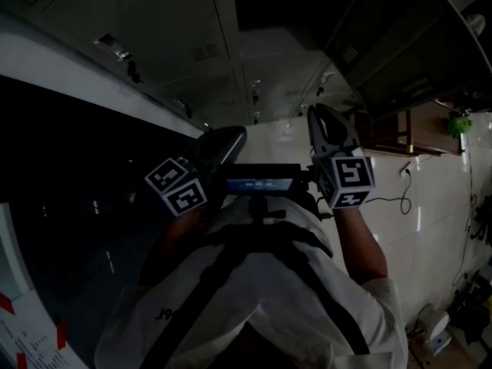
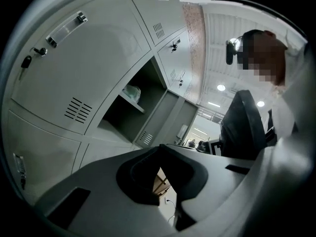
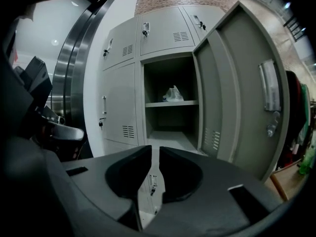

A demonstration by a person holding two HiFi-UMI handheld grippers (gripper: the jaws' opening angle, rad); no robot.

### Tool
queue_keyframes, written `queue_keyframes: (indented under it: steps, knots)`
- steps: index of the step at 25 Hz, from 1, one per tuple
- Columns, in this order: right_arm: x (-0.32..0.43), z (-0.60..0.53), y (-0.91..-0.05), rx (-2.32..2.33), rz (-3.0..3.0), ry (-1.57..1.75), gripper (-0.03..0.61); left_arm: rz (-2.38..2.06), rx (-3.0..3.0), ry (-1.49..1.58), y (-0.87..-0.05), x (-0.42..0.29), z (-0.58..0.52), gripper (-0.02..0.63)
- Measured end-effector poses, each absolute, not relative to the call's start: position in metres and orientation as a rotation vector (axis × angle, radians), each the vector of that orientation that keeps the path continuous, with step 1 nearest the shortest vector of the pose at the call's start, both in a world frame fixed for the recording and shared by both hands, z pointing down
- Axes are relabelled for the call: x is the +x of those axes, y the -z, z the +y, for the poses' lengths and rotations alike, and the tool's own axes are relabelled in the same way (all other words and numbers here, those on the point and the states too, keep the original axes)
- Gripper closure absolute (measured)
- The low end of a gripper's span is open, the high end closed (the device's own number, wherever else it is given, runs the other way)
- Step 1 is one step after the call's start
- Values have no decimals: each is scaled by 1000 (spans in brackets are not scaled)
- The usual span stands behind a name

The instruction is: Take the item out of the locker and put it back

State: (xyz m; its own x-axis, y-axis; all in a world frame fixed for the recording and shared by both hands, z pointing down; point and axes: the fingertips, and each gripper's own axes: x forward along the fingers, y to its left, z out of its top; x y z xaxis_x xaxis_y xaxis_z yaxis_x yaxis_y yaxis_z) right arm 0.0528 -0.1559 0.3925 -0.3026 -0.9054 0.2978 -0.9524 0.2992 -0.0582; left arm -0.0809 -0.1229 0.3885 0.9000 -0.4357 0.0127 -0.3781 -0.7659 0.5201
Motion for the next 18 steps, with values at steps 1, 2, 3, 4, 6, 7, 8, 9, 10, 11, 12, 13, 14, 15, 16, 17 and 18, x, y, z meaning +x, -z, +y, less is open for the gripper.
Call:
queue_keyframes:
  steps: [1,2,3,4,6,7,8,9,10,11,12,13,14,15,16,17,18]
  knots:
    - [52,-153,-395,1719,-2348,-341,528,-573,2530,142,-391,-81,-120,612]
    - [51,-149,-397,1724,-2341,-350,537,-560,2525,136,-393,-81,-117,612]
    - [51,-145,-399,1730,-2335,-359,548,-547,2520,129,-396,-81,-114,612]
    - [50,-142,-400,1737,-2329,-367,554,-535,2516,123,-398,-81,-111,612]
    - [50,-136,-403,1745,-2327,-386,568,-516,2513,115,-402,-80,-106,612]
    - [50,-133,-404,1747,-2332,-397,569,-512,2514,112,-403,-80,-103,612]
    - [50,-130,-405,1746,-2340,-408,572,-512,2515,110,-403,-80,-101,612]
    - [50,-127,-405,1742,-2352,-416,577,-515,2517,109,-403,-80,-98,612]
    - [50,-123,-404,1733,-2366,-421,578,-520,2520,110,-403,-80,-95,612]
    - [50,-119,-404,1721,-2380,-423,578,-528,2522,111,-402,-79,-92,612]
    - [50,-115,-404,1707,-2392,-425,578,-536,2524,114,-401,-79,-88,612]
    - [51,-110,-404,1695,-2401,-428,578,-546,2525,118,-400,-78,-83,612]
    - [52,-106,-405,1683,-2407,-430,578,-558,2525,121,-400,-78,-79,612]
    - [54,-101,-407,1672,-2408,-432,578,-571,2522,125,-399,-77,-75,612]
    - [56,-97,-408,1661,-2407,-430,578,-583,2519,128,-399,-76,-71,612]
    - [59,-93,-408,1650,-2404,-426,578,-594,2516,133,-398,-73,-67,612]
    - [62,-89,-409,1639,-2402,-418,578,-604,2514,138,-398,-70,-63,612]
